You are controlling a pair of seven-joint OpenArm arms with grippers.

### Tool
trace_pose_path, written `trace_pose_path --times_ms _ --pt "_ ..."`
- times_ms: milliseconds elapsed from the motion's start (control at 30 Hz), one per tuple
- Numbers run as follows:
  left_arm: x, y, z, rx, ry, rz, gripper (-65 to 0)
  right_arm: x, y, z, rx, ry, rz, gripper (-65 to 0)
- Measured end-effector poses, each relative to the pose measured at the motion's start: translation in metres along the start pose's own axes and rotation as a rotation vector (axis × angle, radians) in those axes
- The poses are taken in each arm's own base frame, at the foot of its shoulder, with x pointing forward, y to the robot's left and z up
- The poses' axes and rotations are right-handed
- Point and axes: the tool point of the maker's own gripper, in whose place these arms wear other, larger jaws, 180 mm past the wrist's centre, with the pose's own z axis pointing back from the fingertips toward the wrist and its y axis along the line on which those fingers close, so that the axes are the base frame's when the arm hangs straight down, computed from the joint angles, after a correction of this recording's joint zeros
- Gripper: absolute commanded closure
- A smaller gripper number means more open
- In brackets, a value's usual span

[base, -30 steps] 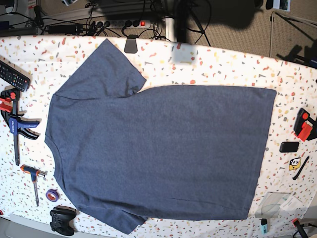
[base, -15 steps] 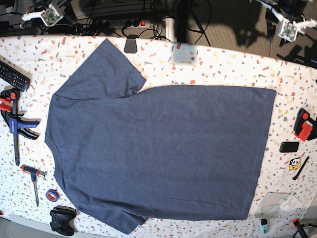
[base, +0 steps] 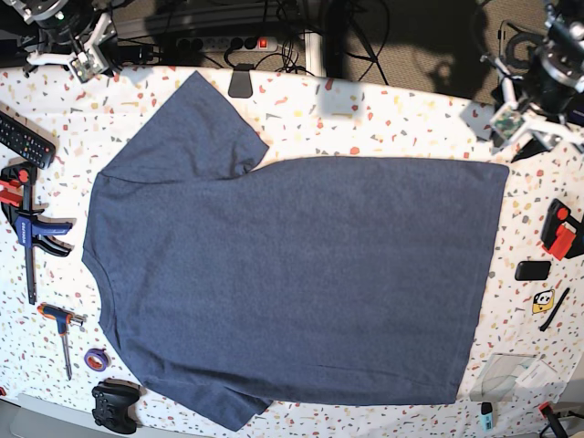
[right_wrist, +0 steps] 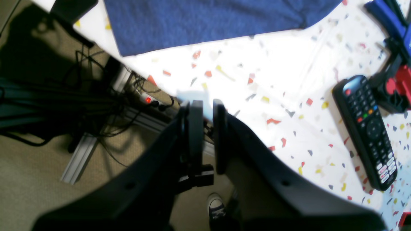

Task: Fold the T-shirt properly
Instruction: 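Lower the left gripper to the shirt's hem corner and pinch it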

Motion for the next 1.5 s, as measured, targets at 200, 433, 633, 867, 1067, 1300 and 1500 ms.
trace_pose_path --times_ms 200,433,633,867,1067,1300,1500 --pt "-0.002 -0.007 -0.037 -0.047 0.035 -0.125 -24.8 0.002 -0.001 -0.001 -0.004 -0.006 0.001 -6.4" --pt "-0.016 -0.022 -0.081 -0.135 0.083 -0.158 -24.8 0.002 -0.001 -0.001 -0.004 -0.006 0.001 -6.4" --pt "-0.035 0.000 -0.102 -0.130 0.135 -0.157 -24.8 0.002 -0.002 -0.001 -0.004 -0.006 0.002 -6.4" --pt "-0.055 0.013 -0.107 -0.142 0.139 -0.164 -24.8 0.004 -0.001 -0.001 -0.004 -0.018 0.001 -6.4" --pt "-0.052 0.012 -0.108 -0.147 0.113 -0.161 -24.8 0.007 -0.001 -0.001 -0.004 -0.036 0.000 -6.4" --pt "-0.047 0.011 -0.109 -0.151 0.086 -0.161 -24.8 0.007 -0.001 -0.001 -0.004 -0.036 0.001 -6.4" --pt "-0.029 0.010 -0.118 -0.163 0.058 -0.196 -24.8 0.007 -0.001 -0.001 -0.004 -0.035 0.000 -6.4"
